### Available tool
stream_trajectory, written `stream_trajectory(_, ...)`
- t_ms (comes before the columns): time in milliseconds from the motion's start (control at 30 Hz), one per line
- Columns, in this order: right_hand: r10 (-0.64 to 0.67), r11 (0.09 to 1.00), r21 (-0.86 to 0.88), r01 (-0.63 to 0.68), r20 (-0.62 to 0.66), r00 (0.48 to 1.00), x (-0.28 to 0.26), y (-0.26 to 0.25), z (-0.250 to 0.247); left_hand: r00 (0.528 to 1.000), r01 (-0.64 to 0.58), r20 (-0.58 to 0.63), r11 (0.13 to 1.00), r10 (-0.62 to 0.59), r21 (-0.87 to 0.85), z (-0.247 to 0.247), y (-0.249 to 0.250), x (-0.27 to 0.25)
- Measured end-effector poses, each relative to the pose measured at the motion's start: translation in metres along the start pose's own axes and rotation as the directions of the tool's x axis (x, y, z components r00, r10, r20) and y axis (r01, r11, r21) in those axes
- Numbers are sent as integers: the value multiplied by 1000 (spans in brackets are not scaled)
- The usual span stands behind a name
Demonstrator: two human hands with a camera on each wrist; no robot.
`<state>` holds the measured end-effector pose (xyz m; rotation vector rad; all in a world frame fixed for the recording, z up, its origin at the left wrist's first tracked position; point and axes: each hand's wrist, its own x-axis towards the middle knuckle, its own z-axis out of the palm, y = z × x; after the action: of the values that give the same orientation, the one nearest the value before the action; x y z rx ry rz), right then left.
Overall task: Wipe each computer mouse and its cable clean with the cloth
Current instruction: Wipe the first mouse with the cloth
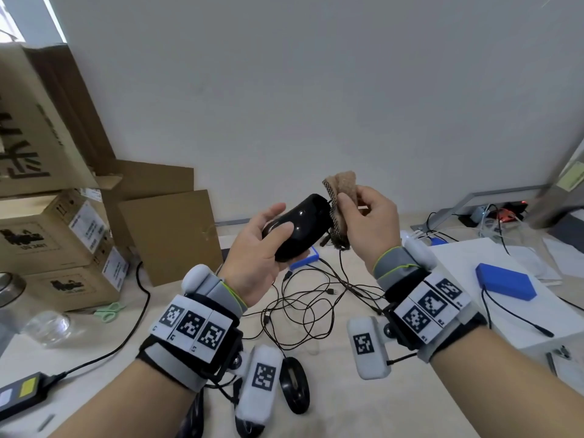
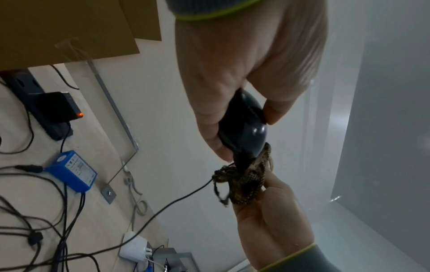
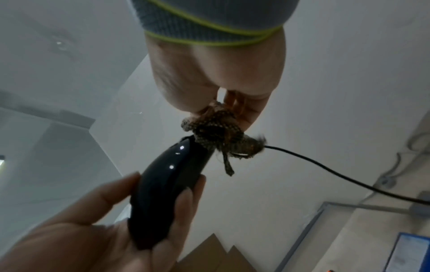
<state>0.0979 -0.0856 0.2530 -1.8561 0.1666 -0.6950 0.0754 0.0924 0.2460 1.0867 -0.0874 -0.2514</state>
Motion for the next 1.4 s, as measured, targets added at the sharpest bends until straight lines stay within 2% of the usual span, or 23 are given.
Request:
stream_trajectory(100,9,1000,28,-9,-11,1000,-6,-2,0,999,-32,21,998,31,48,0,-3,0)
stream_trajectory(167,4,1000,-28,-3,30,1000,-10,-3,3,988,-153,26,955,151,253,0,-5,-2)
stream_trajectory(233,-37,987,-153,50,87,996,-18,-5,6,957,-276,66,815,283,510,-2,-5,-2)
stream_trajectory(333,-197,951,-185,246,246,949,-39,-16,12,914,-348,111,613,390,710,-4,-9,4)
stream_trajectory(400,-281,925,-163,343,312,907,-44,-20,13,908,-339,104,568,406,750,-8,-11,7)
stream_trajectory(467,-232,935,-204,290,266,936,-33,-12,11,909,-350,124,567,398,746,-8,-10,6)
stream_trajectory(533,-118,939,-298,174,196,974,-22,-2,9,913,-346,132,562,386,751,-7,-8,4)
stream_trajectory(600,-105,934,-319,160,184,977,-27,-1,13,912,-345,139,538,387,769,-7,-9,5)
stream_trajectory(733,-292,913,-198,357,295,910,-57,-20,27,909,-300,111,445,402,844,-13,-11,11)
stream_trajectory(800,-333,902,-180,393,290,897,-50,-17,26,897,-306,115,412,427,858,-15,-11,11)
stream_trajectory(867,-263,923,-218,317,244,933,-35,-4,22,885,-342,130,437,447,832,-12,-9,9)
stream_trajectory(933,-101,958,-245,149,196,975,-20,10,17,911,-310,77,553,404,773,-13,-8,6)
stream_trajectory(1033,113,993,-31,-111,78,990,-8,21,11,941,-202,-83,745,327,636,-14,-5,6)
stream_trajectory(1067,147,987,55,-149,45,988,-6,21,9,951,-156,-149,833,273,530,-14,-4,8)
stream_trajectory(1133,175,972,161,-174,12,985,-7,17,9,966,-64,-233,978,110,199,-9,0,11)
stream_trajectory(1200,140,969,202,-139,6,990,-11,10,10,975,-11,-221,994,-13,-108,-1,7,10)
stream_trajectory(1267,78,977,196,-81,21,997,-17,1,13,980,26,-182,964,-77,-265,6,12,7)
stream_trajectory(1333,16,984,175,-21,29,999,-21,-7,13,987,76,-114,950,-115,-302,10,13,2)
stream_trajectory(1400,-34,987,159,31,11,999,-19,-13,12,991,121,-28,965,-131,-234,13,12,-1)
